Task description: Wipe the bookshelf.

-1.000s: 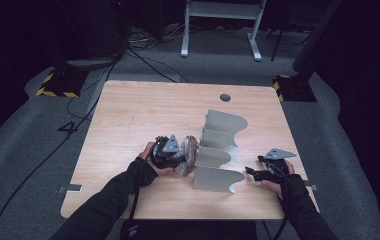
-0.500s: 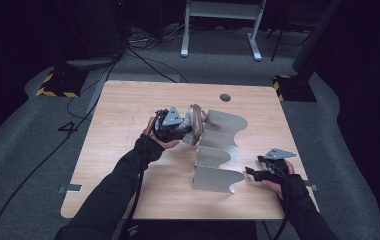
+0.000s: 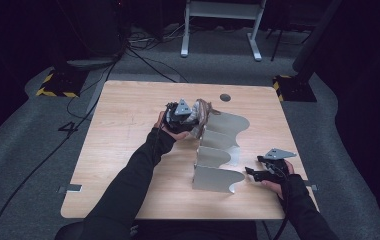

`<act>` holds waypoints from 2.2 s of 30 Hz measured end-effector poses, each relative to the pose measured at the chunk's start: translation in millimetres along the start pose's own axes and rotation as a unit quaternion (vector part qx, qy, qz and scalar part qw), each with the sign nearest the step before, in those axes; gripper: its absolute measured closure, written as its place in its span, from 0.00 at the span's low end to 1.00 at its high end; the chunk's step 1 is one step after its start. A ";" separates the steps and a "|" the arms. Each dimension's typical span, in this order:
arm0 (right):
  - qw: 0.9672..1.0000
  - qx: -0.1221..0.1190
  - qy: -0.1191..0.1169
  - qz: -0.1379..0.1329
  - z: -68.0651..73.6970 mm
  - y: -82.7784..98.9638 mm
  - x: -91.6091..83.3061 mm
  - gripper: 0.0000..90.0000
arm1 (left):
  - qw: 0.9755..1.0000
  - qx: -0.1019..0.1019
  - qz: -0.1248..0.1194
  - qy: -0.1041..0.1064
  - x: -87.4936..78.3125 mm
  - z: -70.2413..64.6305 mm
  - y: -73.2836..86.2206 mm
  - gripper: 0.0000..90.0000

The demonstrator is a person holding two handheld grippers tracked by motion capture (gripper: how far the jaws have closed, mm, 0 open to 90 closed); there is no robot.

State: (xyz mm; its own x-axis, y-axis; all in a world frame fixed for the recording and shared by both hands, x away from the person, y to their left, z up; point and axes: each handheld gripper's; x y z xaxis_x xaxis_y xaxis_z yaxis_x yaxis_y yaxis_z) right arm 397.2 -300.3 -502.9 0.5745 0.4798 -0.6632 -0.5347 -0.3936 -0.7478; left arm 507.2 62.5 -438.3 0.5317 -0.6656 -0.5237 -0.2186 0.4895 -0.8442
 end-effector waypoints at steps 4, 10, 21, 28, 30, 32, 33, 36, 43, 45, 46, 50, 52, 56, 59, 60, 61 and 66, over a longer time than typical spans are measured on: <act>1.000 -0.001 -0.001 0.000 -0.1 0.1 0.0 0.29 | 1.000 0.004 0.028 0.009 9.8 -3.4 14.1 0.73; 1.000 -0.002 -0.003 0.000 0.2 0.3 -0.2 0.29 | 0.997 0.022 0.060 0.041 5.4 -12.7 31.4 0.73; 1.000 -0.002 -0.003 0.000 0.3 0.3 -0.2 0.29 | 0.998 0.036 0.006 0.055 -43.3 -16.8 17.9 0.74; 1.000 -0.002 -0.004 0.000 0.3 0.1 -0.2 0.29 | 0.998 0.045 -0.036 0.014 -41.1 -17.1 -18.5 0.74; 1.000 -0.001 -0.004 0.000 0.5 0.1 -0.2 0.29 | 0.999 0.041 -0.030 0.010 -30.2 -15.4 -21.6 0.74; 1.000 -0.002 -0.004 0.000 0.5 0.1 -0.2 0.29 | 0.999 0.022 -0.031 0.014 -20.7 -11.9 -19.6 0.74; 1.000 -0.001 -0.004 0.000 0.7 0.2 -0.2 0.29 | 0.999 0.020 -0.024 0.012 -16.6 -10.6 -18.0 0.74; 1.000 -0.002 -0.004 0.000 0.6 0.2 -0.2 0.29 | 1.000 0.006 -0.004 0.014 -5.0 -8.8 -9.2 0.74; 1.000 -0.002 -0.005 0.001 0.5 0.2 -0.2 0.29 | 0.998 0.008 0.054 0.027 13.5 -17.2 19.3 0.74; 1.000 -0.002 -0.004 0.000 0.6 0.2 -0.2 0.29 | 0.997 0.016 0.073 0.036 15.2 -21.3 29.7 0.74; 1.000 -0.002 -0.004 0.000 0.6 0.2 -0.2 0.29 | 0.996 0.014 0.076 0.038 13.6 -23.9 34.3 0.74; 1.000 -0.002 -0.003 0.000 0.7 0.2 -0.2 0.29 | 0.995 0.018 0.077 0.055 -3.0 -33.0 45.5 0.74; 1.000 -0.002 -0.004 0.000 0.7 0.2 -0.2 0.29 | 0.994 0.028 0.079 0.063 -14.5 -37.7 49.7 0.74; 1.000 -0.002 -0.003 0.000 0.8 0.3 -0.2 0.29 | 0.995 0.033 0.060 0.068 -40.4 -43.2 49.8 0.74; 1.000 -0.002 -0.003 0.001 0.9 0.2 -0.2 0.28 | 0.997 0.040 0.036 0.060 -59.8 -43.9 43.1 0.74; 1.000 -0.002 -0.003 0.000 0.9 0.2 -0.1 0.28 | 0.997 0.043 0.028 0.058 -66.4 -43.7 40.7 0.74; 1.000 -0.002 -0.003 0.000 1.0 0.2 -0.1 0.28 | 0.997 0.042 0.019 0.059 -72.8 -44.0 38.9 0.74; 1.000 -0.001 -0.003 0.000 0.9 0.2 -0.1 0.28 | 0.996 0.057 0.001 0.063 -94.3 -52.3 37.8 0.74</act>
State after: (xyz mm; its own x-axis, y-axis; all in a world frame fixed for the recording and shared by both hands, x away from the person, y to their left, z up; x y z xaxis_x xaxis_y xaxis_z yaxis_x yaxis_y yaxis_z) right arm 396.4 -299.7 -502.9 0.5704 0.4840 -0.6636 -0.5334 -0.3961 -0.7474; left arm 406.0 114.4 -426.9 0.4222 -0.7268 -0.5418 -0.1214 0.5470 -0.8283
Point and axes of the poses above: each handheld gripper's, and its own axes: x roughly forward along the jaws, y roughly out of its underside, z roughly to its left, and after that the axes turned 3 degrees about x, right-handed
